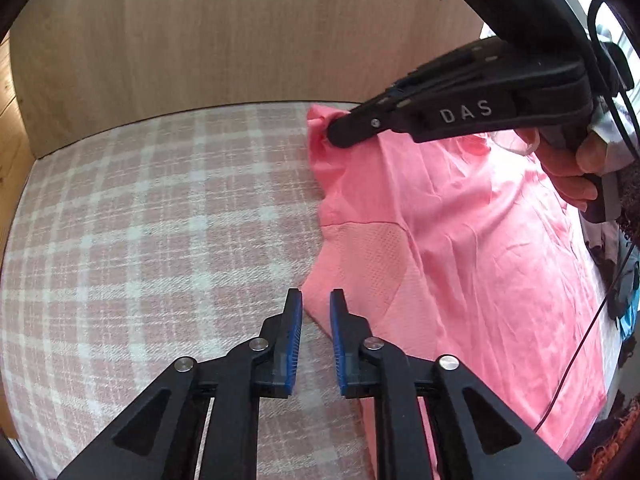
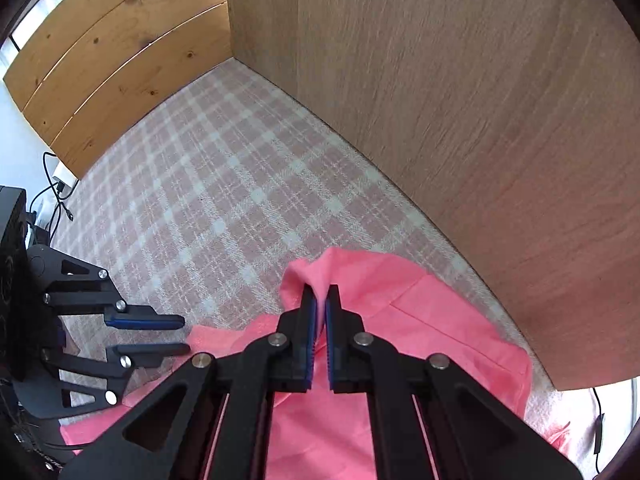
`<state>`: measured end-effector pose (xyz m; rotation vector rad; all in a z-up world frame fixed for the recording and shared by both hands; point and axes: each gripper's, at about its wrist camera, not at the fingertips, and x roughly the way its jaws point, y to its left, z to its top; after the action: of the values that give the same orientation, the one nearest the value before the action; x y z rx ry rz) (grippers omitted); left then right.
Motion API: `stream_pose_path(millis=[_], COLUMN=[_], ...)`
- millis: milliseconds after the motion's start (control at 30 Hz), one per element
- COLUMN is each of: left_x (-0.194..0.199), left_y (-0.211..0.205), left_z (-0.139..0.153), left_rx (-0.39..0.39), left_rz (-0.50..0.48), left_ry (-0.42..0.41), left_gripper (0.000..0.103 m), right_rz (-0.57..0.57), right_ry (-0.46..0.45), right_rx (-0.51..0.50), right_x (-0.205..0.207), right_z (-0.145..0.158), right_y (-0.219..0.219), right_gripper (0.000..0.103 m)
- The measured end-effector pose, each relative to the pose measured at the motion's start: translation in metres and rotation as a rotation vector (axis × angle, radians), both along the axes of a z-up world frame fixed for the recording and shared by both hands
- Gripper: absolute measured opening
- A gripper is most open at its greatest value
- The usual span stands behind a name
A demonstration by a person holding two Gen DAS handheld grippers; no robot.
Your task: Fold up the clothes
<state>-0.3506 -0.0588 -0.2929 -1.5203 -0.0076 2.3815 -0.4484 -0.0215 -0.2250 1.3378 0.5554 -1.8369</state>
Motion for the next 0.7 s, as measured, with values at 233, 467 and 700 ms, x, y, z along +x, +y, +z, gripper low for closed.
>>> stream_pose_path(millis=[233,467,700], left_x=[-0.005,0.030,0.015], left_y=[0.011,-0.039,-0.051], left_z=[-0.008,0.028,-0.001], left_rx=[-0.062,-0.118,-0.018], left_rz=[-0.003,0.292,0.244], left_ry=[0.039,0.186,0.036], left_gripper=[0.000,0.000,0.006], right_rz=[-0.016,-0.045,-0.049], right_ry=[-0.024,0.048,0.058], right_rx=[-0.007,-0.123,-0.074], right_x=[-0.011,-0.015,-0.031], right_z=[-0.005,0.014,0.019], right_y=[-0.002,-0.017,-0.036], right_gripper=[0.004,0.047,0.054])
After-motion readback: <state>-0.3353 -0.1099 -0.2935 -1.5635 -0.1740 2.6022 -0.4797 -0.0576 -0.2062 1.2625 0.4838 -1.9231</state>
